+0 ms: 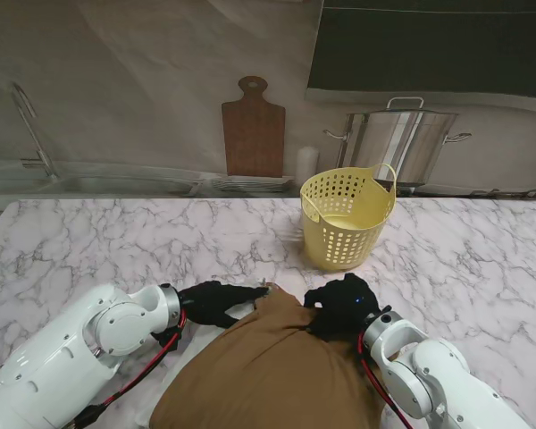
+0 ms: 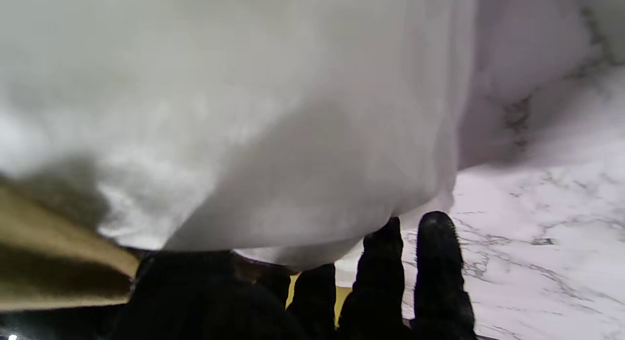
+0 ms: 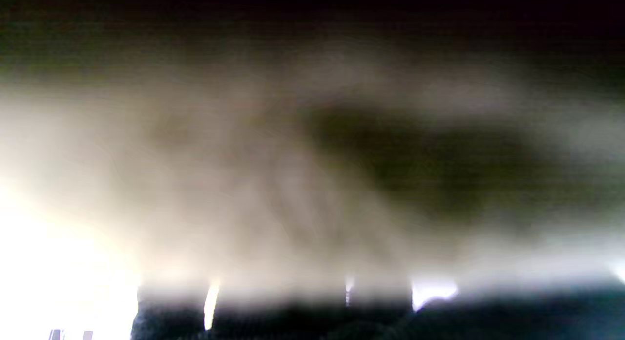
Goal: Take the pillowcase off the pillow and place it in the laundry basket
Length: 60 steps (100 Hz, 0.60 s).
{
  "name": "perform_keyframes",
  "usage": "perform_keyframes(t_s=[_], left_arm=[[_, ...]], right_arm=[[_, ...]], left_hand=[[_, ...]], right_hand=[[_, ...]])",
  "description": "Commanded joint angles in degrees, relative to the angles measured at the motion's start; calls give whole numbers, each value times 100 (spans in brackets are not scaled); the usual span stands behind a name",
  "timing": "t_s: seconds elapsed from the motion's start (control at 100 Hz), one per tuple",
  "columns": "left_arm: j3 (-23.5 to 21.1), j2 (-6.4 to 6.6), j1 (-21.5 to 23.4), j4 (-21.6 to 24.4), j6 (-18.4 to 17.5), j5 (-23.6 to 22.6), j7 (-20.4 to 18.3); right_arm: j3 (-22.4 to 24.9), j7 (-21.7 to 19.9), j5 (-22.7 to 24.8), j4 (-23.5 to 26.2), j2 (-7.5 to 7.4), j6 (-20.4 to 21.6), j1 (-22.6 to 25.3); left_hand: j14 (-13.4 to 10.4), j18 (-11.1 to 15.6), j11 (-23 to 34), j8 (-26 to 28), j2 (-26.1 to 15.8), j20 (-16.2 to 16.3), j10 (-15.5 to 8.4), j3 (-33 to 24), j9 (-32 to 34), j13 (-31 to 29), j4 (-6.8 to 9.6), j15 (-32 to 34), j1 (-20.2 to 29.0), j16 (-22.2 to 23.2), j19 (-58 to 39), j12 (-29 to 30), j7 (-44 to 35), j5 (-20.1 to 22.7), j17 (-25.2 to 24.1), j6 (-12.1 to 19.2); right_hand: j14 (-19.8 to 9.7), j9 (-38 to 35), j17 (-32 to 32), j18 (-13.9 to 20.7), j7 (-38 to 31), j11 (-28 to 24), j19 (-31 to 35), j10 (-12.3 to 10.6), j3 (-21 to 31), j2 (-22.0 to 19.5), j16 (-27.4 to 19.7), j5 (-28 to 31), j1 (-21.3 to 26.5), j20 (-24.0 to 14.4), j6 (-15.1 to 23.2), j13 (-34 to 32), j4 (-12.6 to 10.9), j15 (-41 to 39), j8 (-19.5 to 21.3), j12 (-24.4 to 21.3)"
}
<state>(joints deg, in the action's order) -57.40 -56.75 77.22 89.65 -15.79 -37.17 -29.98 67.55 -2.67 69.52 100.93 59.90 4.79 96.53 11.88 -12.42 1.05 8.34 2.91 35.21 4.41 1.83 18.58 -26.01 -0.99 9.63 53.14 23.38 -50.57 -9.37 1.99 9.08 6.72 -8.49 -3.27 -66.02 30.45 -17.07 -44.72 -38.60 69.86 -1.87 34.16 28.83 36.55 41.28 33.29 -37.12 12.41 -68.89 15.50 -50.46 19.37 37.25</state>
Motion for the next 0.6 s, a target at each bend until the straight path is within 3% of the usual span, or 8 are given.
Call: perform_keyframes(t_s=[0.0,0.08,0.25,0.41,0.59], left_arm=[[-3,80,16,-35,75,-135,-211],[-43,91,20,12,103,-293,-262],[-87,100,31,28,156,-329,-332],[-87,116,29,40,162,-305,-419],[-268,44,223,102,178,-396,-47]], right_arm=[[227,-12,293,-1,-102,-66,200],[498,154,774,83,-125,-56,386],[815,939,1370,33,-143,-226,581],[714,1786,1387,-301,-135,-432,376],[464,1843,1123,-435,-132,-132,157]], left_hand=[[-91,-25,147,-74,658,-34,-83,-60,-124,-75,51,80,158,-21,1298,21,-17,-149,13,-38],[-97,-19,144,-102,658,-35,-94,-58,-134,-65,50,72,123,-26,1306,23,-14,-148,8,-42],[-93,-15,143,-148,674,-37,-96,-54,-132,-62,48,66,83,-30,1320,25,-17,-144,7,-45],[-93,-4,140,-183,649,-35,-96,-46,-130,-61,44,65,-17,-31,1333,25,-18,-143,6,-56],[-68,18,164,-168,155,-7,23,-75,-63,-76,19,92,-34,-14,1278,9,-56,-132,27,-102]], right_hand=[[-292,-349,-29,7,-1049,-708,162,-117,1359,-125,448,739,1170,98,698,-343,-501,-1156,714,417],[-320,-328,-38,-1,-1027,-772,160,-86,1385,-163,469,778,1181,118,759,-293,-488,-1316,950,585],[-334,-316,12,34,-866,-738,164,-115,1396,-227,456,823,1188,150,792,-244,-462,-1423,1243,746],[-375,-178,5,122,-825,-719,144,-196,1224,-385,426,675,1227,180,842,-139,-460,-1366,1351,806],[-442,-142,-8,140,-813,-665,124,-326,1062,-475,372,615,1224,203,1000,-108,-457,-1229,1358,771]])
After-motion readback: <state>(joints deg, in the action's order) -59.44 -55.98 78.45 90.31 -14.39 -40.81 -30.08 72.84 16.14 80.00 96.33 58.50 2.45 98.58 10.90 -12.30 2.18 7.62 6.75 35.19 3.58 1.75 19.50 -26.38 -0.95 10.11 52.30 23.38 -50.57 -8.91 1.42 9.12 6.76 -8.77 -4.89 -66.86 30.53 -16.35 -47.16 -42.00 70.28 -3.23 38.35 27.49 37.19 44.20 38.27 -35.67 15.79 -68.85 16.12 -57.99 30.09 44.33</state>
